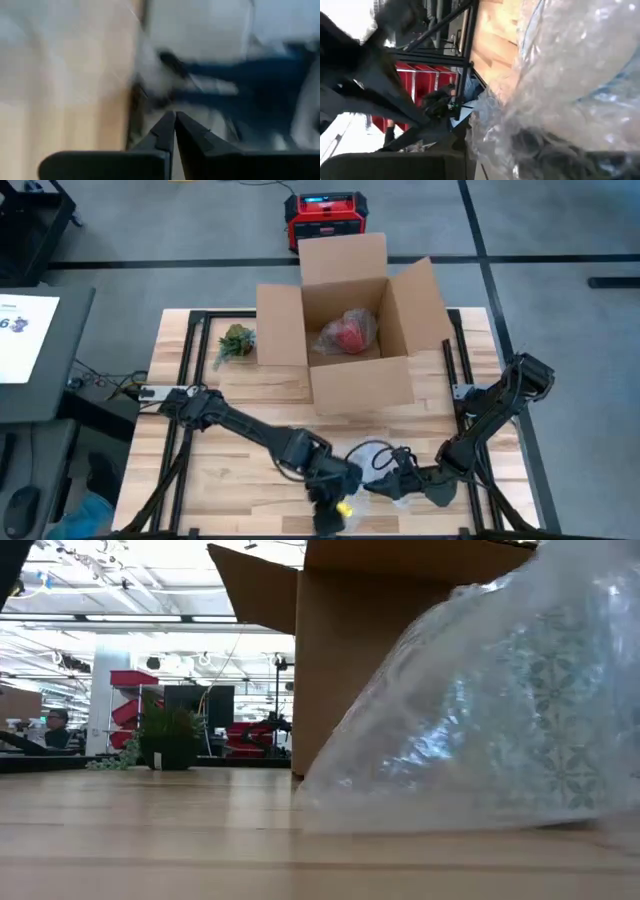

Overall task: Wrap mug
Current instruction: Wrap the white mug with bubble wrap

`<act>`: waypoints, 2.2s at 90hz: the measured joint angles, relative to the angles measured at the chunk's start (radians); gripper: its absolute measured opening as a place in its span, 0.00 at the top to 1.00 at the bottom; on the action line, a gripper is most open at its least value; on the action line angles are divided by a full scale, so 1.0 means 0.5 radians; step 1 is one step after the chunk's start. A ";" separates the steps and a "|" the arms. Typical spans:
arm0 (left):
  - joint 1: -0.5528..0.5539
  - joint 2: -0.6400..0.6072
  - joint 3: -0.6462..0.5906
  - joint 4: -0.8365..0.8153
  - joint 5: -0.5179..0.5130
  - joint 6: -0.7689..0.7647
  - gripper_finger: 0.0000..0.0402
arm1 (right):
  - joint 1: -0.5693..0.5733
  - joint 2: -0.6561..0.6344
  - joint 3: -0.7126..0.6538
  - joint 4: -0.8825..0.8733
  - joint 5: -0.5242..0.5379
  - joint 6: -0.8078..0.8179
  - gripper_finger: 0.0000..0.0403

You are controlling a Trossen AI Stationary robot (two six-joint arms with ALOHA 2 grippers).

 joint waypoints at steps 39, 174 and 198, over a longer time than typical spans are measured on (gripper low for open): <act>-0.119 0.002 -0.005 -0.239 -0.306 0.179 1.00 | -0.031 0.000 0.000 -0.141 0.282 0.311 0.78; -0.113 0.238 -0.112 -0.170 -1.725 -0.270 1.00 | -0.165 -0.161 0.040 -0.506 0.216 0.299 0.79; -0.134 0.238 -0.112 -0.326 -1.724 -0.359 1.00 | -0.231 -0.236 0.049 -0.639 0.111 0.229 0.79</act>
